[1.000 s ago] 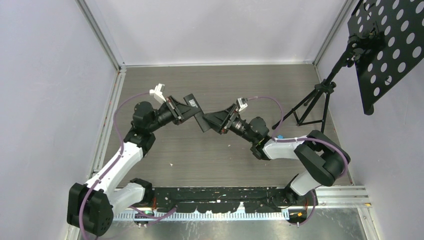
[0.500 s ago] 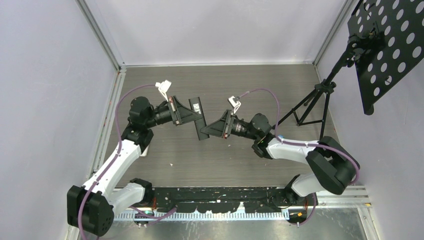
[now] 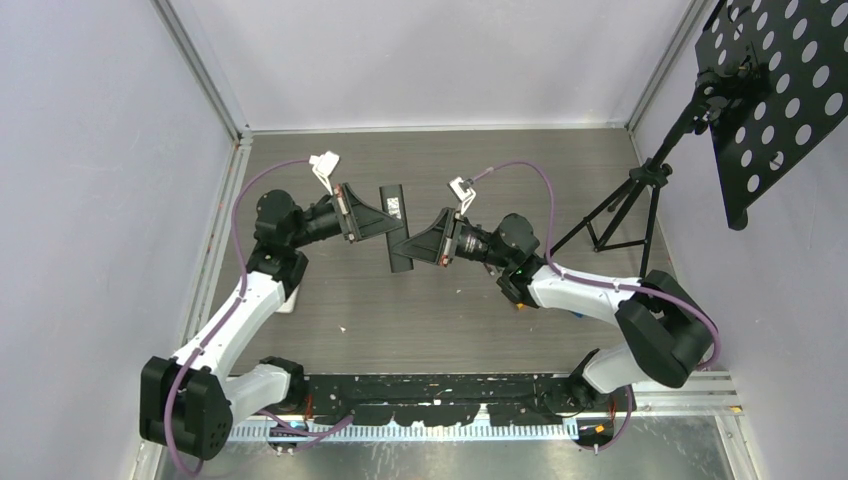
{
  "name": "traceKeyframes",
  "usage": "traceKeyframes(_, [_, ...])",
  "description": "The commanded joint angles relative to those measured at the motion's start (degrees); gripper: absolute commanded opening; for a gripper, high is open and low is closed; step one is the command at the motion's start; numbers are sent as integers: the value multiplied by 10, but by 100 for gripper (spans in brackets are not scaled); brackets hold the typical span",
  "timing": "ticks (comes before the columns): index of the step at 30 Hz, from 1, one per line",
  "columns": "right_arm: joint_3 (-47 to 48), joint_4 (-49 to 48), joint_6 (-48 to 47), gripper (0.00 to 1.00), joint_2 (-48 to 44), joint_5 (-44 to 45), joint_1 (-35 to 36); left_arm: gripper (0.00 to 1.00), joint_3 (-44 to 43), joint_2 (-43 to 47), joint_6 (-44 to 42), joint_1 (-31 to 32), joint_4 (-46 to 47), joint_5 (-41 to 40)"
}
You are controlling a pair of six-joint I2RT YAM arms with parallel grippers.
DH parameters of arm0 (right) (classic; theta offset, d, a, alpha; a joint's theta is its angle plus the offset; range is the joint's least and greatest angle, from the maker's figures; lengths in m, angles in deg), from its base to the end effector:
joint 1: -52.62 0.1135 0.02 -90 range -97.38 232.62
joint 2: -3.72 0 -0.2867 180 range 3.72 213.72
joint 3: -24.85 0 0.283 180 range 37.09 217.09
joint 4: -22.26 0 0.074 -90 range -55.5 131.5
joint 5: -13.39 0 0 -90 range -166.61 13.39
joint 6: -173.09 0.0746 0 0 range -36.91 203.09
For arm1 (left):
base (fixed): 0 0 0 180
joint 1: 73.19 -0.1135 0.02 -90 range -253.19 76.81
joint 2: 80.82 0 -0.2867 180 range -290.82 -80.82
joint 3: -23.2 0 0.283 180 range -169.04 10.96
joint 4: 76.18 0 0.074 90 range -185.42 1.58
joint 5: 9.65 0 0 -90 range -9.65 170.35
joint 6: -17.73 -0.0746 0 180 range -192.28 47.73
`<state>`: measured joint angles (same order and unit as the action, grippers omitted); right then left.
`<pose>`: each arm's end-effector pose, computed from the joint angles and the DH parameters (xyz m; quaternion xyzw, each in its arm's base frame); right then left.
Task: Load the batteries into the remote control
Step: Place the remote control at the center of the board.
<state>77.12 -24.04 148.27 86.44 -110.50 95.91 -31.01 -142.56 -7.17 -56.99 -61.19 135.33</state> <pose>0.2323 0.2760 0.2916 -0.1188 0.6103 0.7220 0.3035 0.2524 -0.1370 0.3441 0.0736 0.6763 -0.6653 0.3075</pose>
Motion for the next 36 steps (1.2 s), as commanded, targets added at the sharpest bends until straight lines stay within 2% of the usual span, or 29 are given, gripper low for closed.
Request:
traceKeyframes(1, [19, 8, -1, 3, 8, 85, -3, 0, -4, 11, 6, 14, 14, 38])
traceKeyframes(3, [23, 47, -21, 0, -5, 103, -4, 4, -14, 17, -41, 13, -65, 20])
traceKeyframes(6, [28, 136, -69, 0, -32, 131, -5, 26, -37, 33, -132, 12, -196, -38])
traceKeyframes(9, [42, 255, -128, 0, -65, 177, -6, 62, -63, 46, -211, 9, -333, -134])
traceKeyframes(11, [58, 347, -176, 0, -81, 216, -6, 94, -76, 54, -227, 5, -399, -204])
traceKeyframes(12, [68, 413, -209, 0, -86, 251, -6, 99, -77, 60, -234, 3, -410, -220])
traceKeyframes(16, [147, 620, -305, 0, -70, 390, -9, 100, -90, 69, -256, -1, -472, -304])
traceKeyframes(20, [233, 764, -371, 0, -4, 530, -18, 100, -116, 56, -282, -2, -574, -424])
traceKeyframes(22, [279, 818, -391, 0, 44, 591, -29, 100, -127, 44, -301, -2, -605, -451])
traceKeyframes(26, [364, 886, -425, 0, 142, 672, -65, 100, -133, 33, -318, -2, -639, -480])
traceKeyframes(31, [474, 973, -442, 0, 257, 710, -111, 100, -127, 32, -331, -3, -657, -522])
traceKeyframes(36, [510, 993, -467, 0, 326, 749, -137, 100, -127, 8, -339, -3, -666, -532])
